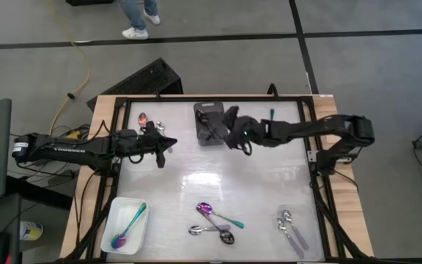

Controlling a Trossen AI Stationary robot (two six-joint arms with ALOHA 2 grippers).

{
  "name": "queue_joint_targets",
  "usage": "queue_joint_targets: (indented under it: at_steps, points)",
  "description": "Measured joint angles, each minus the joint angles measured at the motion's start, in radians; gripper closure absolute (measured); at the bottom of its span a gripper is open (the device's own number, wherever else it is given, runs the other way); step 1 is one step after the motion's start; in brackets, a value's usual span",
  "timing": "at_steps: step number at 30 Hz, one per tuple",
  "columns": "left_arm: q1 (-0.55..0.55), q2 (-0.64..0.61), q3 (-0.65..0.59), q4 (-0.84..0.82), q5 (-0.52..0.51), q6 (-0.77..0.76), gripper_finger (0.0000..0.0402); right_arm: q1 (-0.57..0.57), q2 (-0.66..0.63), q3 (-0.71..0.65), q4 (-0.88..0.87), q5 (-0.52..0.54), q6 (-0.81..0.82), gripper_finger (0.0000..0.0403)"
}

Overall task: Sort silverware by color (type)
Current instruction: Put the black spoon into the black bin

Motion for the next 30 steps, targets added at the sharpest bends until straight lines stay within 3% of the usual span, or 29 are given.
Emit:
queue_joint_targets:
  at_steps: [5,8,13,21,30]
  points:
    - [0.000,0.000,0.000,-0.010,0.000,0.051,0.0402,-0.095,0.096,0.019,0.108,-0.007,-0.227,0.0378]
    - [0.000,0.000,0.000,-0.007,-0.001,0.081,0.0402,-0.133,0.142,0.049,0.096,-0.063,-0.290,0.0378]
    - [0.001,0.000,0.000,-0.011,-0.001,0.101,0.0401,-0.149,0.223,0.120,0.110,-0.132,-0.305,0.0378]
    - [-0.004,0.000,0.000,-0.016,0.012,0.069,0.0402,-0.148,0.321,0.186,0.100,-0.129,-0.470,0.0378]
    - [-0.004,0.000,0.000,-0.034,0.024,0.070,0.0402,-0.145,0.343,0.209,0.092,-0.129,-0.459,0.0366]
